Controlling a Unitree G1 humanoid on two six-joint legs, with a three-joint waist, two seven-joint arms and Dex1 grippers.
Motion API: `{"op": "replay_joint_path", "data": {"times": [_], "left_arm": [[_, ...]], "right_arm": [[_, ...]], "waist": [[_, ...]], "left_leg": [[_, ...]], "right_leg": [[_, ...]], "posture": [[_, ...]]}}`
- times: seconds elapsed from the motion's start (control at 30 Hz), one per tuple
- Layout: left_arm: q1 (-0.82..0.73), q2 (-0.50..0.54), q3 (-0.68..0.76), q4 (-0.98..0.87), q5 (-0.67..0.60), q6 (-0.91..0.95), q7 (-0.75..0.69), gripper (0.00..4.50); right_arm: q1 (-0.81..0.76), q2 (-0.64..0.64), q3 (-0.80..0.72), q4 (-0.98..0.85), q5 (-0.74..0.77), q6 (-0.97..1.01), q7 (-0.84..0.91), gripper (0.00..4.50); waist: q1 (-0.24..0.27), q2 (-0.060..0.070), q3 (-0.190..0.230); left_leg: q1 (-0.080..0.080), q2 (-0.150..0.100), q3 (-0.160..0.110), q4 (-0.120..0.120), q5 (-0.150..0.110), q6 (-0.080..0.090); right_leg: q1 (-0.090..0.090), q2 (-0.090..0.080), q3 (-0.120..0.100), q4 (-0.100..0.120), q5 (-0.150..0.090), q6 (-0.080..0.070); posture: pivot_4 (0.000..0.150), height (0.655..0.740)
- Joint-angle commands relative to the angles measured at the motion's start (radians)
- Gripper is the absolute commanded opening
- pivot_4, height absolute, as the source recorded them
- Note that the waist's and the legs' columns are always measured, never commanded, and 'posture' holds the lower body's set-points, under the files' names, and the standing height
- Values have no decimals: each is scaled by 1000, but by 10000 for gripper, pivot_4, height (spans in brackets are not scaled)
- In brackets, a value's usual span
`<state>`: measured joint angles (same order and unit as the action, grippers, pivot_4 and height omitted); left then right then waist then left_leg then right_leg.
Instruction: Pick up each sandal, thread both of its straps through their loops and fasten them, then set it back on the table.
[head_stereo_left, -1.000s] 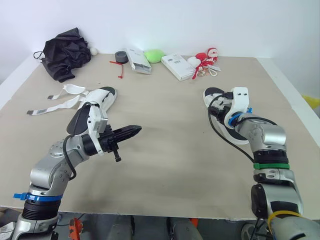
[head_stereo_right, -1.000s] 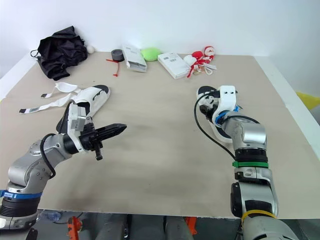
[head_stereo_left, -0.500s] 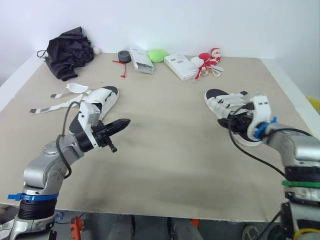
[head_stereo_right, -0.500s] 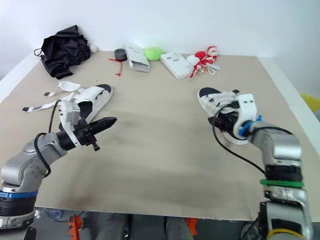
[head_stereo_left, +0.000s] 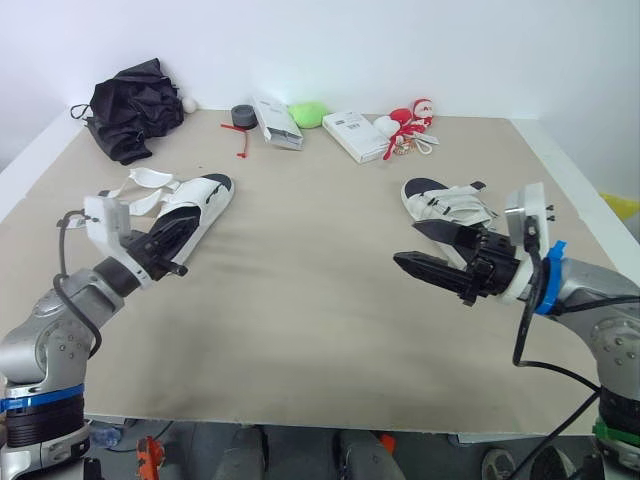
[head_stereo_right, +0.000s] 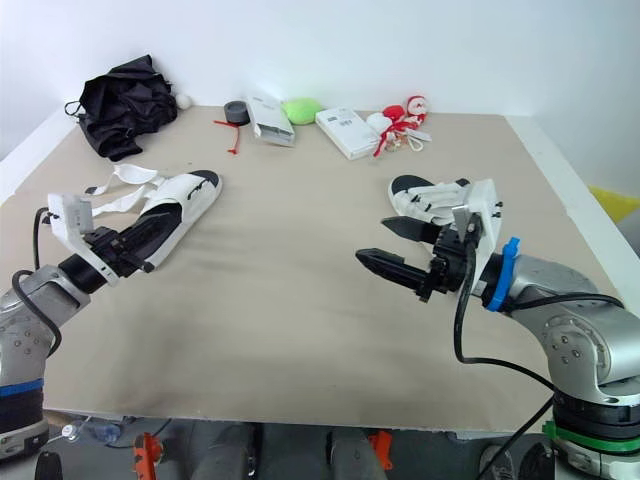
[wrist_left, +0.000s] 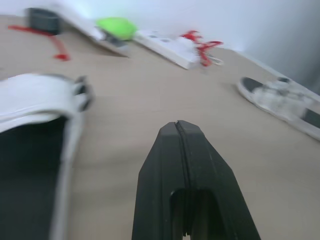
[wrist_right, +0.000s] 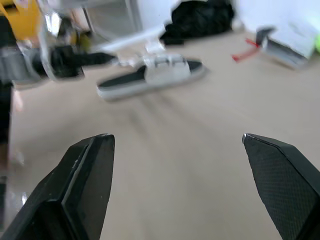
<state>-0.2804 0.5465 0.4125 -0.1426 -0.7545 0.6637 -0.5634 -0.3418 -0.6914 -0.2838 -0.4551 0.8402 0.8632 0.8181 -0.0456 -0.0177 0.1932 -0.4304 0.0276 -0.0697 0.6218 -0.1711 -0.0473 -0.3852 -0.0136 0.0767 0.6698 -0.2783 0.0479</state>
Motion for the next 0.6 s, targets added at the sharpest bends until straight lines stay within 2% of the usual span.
{"op": "replay_joint_path", "data": {"times": [0.03, 0.2, 0.33, 0.43, 0.53, 0.57, 0.6], "left_arm": [[30, 32, 45, 3, 0, -7, -6, 0], [80, 50, 17, 1, 12, 5, -25, 0], [111, 68, 2, 45, 12, -14, -107, 0], [98, 80, 15, 105, -8, -15, -160, 0], [61, 81, 19, 168, 25, -58, -155, 0], [46, 78, 18, 182, 31, -65, -148, 4898], [33, 76, 14, 191, 44, -79, -140, 5956]], "right_arm": [[-27, 16, 48, -29, 6, -16, -24, 43939], [-31, 23, 81, -8, -1, -28, -35, 43939], [-34, 32, 106, -3, -7, -37, -43, 43939], [-32, 34, 121, -1, -14, -39, -48, 43939], [-37, 37, 137, 1, -23, -39, -53, 43939], [-40, 39, 140, 0, -23, -39, -54, 45000], [-42, 40, 143, -2, -22, -38, -54, 45000]], "waist": [[0, 0, 0], [2, 0, 0], [2, 0, 0], [2, 0, 0], [2, 0, 0], [2, 0, 0], [3, 0, 0]], "left_leg": [[0, 0, 0, 0, 0, 0], [-1, 0, 0, -1, 0, 0], [-1, 0, 0, -1, 0, 0], [-1, 1, 1, -1, 0, 0], [-1, 2, 1, -1, 0, 0], [-1, 2, 1, -1, 0, 0], [-1, 2, 1, -1, 0, 0]], "right_leg": [[0, 0, 0, 0, 0, 0], [-2, 0, 0, 0, 1, -1], [-2, 0, 1, 0, 1, -1], [-3, 1, 0, 0, 1, -2], [-3, 1, 0, 1, 1, -2], [-3, 1, 0, 1, 1, -2], [-3, 1, 0, 1, 1, -2]], "posture": [[1500, 7380], [1500, 7380], [1500, 7380], [1500, 7380], [1500, 7380], [1500, 7380], [1500, 7380]]}}
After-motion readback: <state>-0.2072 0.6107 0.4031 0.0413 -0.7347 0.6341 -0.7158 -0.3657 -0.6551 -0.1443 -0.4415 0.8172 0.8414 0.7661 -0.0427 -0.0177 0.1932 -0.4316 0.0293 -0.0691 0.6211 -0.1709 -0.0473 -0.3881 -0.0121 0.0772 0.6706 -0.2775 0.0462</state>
